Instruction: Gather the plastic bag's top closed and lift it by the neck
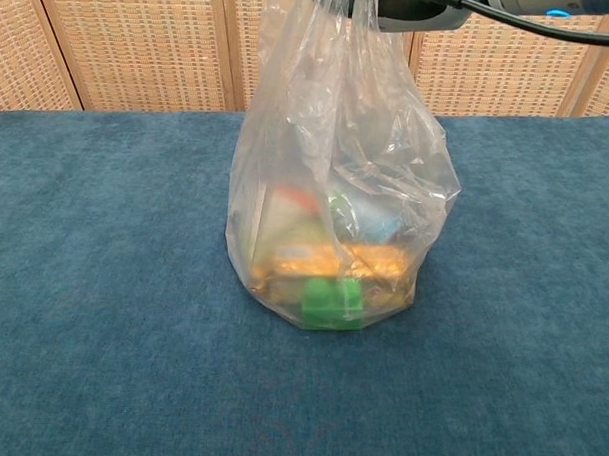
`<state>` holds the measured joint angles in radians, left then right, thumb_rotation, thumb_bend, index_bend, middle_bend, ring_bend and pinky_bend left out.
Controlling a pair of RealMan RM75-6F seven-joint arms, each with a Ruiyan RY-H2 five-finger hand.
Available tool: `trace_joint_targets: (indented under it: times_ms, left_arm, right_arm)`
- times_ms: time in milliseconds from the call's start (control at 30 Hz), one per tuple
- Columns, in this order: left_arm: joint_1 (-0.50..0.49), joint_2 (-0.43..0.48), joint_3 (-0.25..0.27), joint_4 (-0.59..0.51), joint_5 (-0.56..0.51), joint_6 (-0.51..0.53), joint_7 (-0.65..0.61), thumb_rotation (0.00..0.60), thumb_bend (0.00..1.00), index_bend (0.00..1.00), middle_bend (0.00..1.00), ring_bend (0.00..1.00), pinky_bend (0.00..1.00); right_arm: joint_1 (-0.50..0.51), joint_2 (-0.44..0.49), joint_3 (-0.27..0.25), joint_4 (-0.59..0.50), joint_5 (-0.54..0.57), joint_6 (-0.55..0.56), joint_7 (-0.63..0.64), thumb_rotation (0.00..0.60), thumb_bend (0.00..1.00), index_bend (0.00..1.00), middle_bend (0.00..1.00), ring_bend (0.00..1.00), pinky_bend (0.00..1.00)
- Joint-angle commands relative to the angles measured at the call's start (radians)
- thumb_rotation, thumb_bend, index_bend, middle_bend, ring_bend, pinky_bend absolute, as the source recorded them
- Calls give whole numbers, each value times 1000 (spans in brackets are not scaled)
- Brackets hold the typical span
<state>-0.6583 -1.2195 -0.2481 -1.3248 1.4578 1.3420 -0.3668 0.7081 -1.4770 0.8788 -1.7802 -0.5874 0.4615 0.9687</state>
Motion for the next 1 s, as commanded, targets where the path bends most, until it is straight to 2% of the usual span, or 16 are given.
trace_joint_targets:
  times_ms: [33, 200, 333, 433, 500, 567, 600, 767, 1000]
  left_arm:
    - [4, 0, 1, 1, 1, 4, -3, 600, 63, 0, 0, 0, 0]
    - [19, 1, 4, 1, 4, 18, -9, 600, 65, 0, 0, 0, 0]
    - [35, 5, 14, -3, 3, 17, -11, 600, 65, 0, 0, 0, 0]
    - [45, 7, 18, -8, -2, 16, -12, 600, 65, 0, 0, 0, 0]
    - [52, 8, 20, -10, -4, 18, -15, 600, 69, 0, 0, 0, 0]
    - [62, 8, 24, -13, -7, 22, -18, 600, 78, 0, 0, 0, 0]
    - [67, 9, 26, -16, -8, 23, -19, 600, 86, 0, 0, 0, 0]
    - [99, 29, 45, -49, -22, 18, -4, 600, 108, 0, 0, 0, 0]
    - [157, 69, 87, -131, -49, 4, 59, 600, 131, 0, 0, 0, 0]
  right_arm:
    - [-5, 9, 0, -3, -11, -22, 2, 600, 464, 538, 698, 598, 476]
    - [-19, 29, 8, 2, -48, -88, 2, 600, 475, 591, 719, 609, 617]
    - [-24, 44, 13, 17, -73, -137, 0, 600, 502, 604, 729, 613, 687]
    - [-21, 57, 9, 27, -88, -166, -12, 600, 658, 630, 744, 635, 771]
    - [-18, 69, 5, 32, -97, -191, -20, 600, 866, 671, 762, 652, 804]
    - [-14, 85, 5, 39, -115, -223, -36, 600, 979, 701, 777, 659, 810]
    - [-12, 91, 3, 42, -124, -234, -45, 600, 1000, 714, 785, 663, 814]
    - [-2, 131, -11, 51, -162, -278, -91, 600, 1000, 761, 813, 690, 851]
    - [15, 201, -62, 38, -178, -258, -153, 600, 1000, 809, 814, 695, 867]
